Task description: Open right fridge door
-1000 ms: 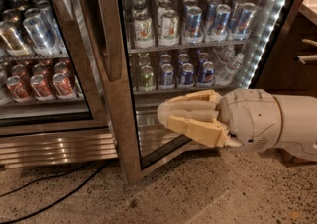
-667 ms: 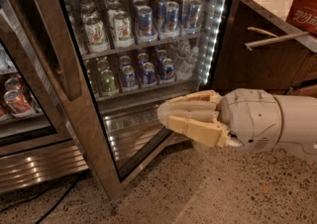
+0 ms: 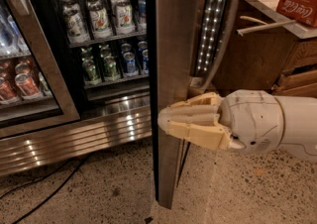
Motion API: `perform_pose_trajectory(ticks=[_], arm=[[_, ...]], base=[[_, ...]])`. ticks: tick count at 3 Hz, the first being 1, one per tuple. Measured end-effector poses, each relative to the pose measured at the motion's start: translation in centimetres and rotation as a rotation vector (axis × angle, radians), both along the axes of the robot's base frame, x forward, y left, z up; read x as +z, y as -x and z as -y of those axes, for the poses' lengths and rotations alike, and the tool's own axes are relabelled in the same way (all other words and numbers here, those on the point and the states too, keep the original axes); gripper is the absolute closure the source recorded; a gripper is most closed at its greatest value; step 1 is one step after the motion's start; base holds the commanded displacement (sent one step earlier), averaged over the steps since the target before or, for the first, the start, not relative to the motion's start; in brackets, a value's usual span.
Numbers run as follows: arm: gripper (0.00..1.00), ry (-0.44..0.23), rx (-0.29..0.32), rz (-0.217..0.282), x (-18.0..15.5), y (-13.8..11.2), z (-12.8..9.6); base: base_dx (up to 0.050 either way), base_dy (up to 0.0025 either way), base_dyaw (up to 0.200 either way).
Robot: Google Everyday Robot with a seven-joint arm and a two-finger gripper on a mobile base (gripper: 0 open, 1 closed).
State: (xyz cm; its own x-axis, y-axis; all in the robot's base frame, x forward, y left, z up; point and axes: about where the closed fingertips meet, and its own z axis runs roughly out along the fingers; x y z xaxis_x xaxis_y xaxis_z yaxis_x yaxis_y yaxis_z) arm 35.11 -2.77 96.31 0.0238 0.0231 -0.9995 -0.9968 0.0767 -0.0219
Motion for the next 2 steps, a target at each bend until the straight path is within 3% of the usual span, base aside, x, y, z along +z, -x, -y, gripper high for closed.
perform_pose_trajectory(ticks=[2], arm=[[1.0, 0.0, 0.0, 0.0, 0.0, 0.0, 0.0]], base=[[-0.05, 0.00005, 0.0]])
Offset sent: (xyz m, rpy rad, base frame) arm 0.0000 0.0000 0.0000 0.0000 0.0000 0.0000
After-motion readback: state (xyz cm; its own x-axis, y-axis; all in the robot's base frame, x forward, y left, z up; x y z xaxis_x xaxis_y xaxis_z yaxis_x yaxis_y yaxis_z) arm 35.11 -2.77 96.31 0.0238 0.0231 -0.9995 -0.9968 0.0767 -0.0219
